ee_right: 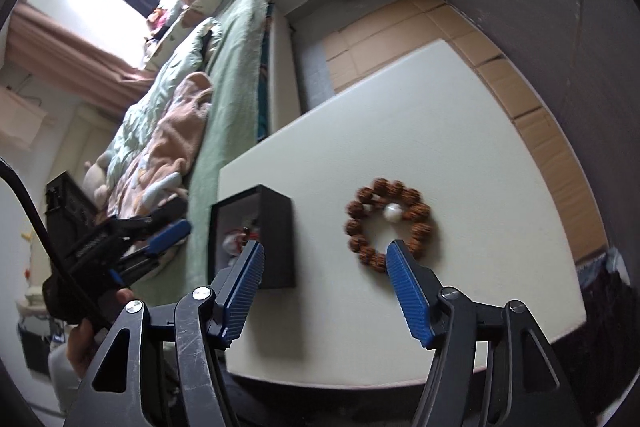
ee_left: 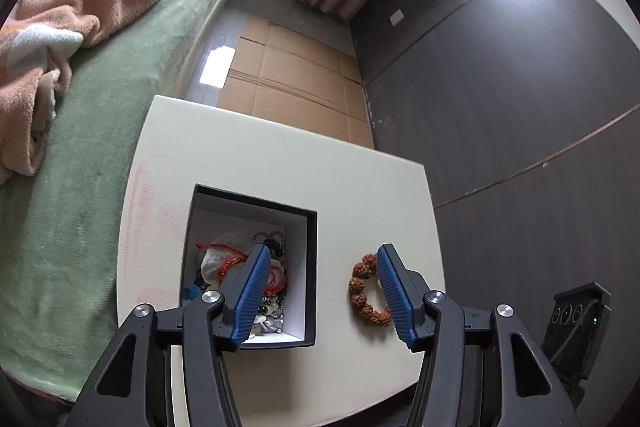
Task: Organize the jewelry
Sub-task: 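Open the left tool to release the beaded bracelet into the box, then grasp the brown rudraksha-bead bracelet with the right tool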
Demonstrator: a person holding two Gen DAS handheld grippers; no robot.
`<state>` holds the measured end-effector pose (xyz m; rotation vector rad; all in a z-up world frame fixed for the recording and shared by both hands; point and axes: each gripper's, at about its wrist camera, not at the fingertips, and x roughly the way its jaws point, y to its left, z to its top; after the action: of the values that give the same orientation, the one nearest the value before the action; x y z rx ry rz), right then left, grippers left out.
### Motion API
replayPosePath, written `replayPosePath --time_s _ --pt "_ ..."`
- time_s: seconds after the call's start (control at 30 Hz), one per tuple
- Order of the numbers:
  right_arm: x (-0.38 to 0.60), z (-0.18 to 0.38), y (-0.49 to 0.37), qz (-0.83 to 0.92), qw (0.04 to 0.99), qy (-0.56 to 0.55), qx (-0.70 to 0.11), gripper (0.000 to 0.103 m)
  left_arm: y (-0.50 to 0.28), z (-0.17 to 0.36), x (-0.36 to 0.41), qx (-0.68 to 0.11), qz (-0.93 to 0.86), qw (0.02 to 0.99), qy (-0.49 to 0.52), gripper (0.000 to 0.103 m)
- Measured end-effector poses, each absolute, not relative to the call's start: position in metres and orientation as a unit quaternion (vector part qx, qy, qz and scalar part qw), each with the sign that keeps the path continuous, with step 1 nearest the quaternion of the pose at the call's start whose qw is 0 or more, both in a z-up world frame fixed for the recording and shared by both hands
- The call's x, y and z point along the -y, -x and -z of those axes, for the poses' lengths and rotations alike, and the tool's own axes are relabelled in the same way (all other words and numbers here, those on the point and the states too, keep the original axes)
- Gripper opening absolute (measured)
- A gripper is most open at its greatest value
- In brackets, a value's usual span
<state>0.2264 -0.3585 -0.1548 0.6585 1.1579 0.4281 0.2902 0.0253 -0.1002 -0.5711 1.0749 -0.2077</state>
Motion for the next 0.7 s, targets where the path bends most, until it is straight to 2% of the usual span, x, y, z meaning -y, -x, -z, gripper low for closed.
replayPosePath --time_s 0.43,0.7 --pt "0.362 0.224 -0.243 -0.139 0.729 -0.318 -0.590 0.064 -0.280 0.113 -0.016 -0.526 0.091 0.812 0.234 0.057" --pt "0.320 0.239 -0.268 -0.095 0.741 -0.225 -0.626 0.063 -0.266 0.111 -0.047 -0.523 0.061 0.817 0.235 0.057"
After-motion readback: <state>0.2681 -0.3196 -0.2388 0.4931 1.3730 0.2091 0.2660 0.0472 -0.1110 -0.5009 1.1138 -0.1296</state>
